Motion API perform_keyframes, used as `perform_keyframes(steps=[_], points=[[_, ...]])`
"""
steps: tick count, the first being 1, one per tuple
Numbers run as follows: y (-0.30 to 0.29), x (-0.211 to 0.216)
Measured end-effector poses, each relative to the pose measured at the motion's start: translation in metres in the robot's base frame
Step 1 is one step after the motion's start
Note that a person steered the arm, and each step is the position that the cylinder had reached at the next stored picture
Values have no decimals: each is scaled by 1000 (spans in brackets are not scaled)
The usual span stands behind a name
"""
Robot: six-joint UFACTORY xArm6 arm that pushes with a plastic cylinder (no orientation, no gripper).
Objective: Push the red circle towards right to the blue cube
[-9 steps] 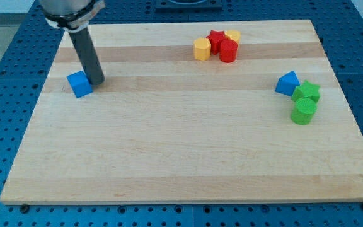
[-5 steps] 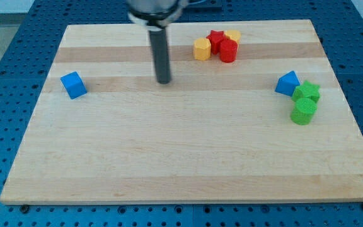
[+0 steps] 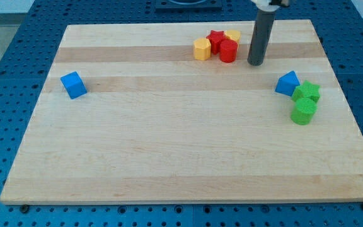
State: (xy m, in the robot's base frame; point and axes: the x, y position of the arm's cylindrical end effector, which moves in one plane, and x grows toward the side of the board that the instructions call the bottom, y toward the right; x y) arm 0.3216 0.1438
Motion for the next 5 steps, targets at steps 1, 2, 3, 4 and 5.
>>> perform_keyframes(steps=[1,2,3,4,5], points=[[0,-27],[-15,-33],[-44,-32],[-72,-22],[-84,-4]])
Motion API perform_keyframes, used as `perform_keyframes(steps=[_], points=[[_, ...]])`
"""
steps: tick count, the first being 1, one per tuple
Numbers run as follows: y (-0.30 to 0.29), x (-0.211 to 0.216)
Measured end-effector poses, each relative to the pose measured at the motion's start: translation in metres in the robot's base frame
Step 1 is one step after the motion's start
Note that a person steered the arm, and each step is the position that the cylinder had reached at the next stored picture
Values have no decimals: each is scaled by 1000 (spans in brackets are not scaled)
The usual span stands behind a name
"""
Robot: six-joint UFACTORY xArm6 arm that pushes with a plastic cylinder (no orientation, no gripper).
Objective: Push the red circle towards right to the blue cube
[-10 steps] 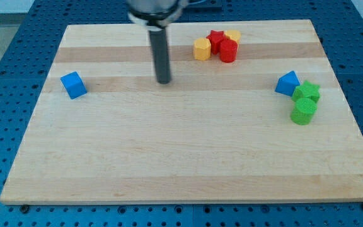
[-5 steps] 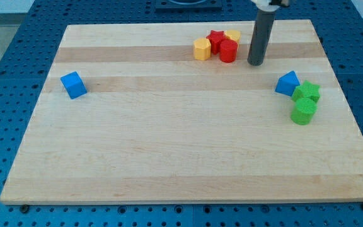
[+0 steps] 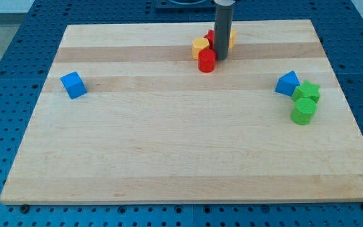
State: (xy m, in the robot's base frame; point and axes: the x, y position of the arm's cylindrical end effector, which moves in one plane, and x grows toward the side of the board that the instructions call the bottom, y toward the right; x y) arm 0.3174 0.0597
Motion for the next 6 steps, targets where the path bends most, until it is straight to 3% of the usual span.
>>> perform_keyframes(steps=[6], points=[[-191,83]])
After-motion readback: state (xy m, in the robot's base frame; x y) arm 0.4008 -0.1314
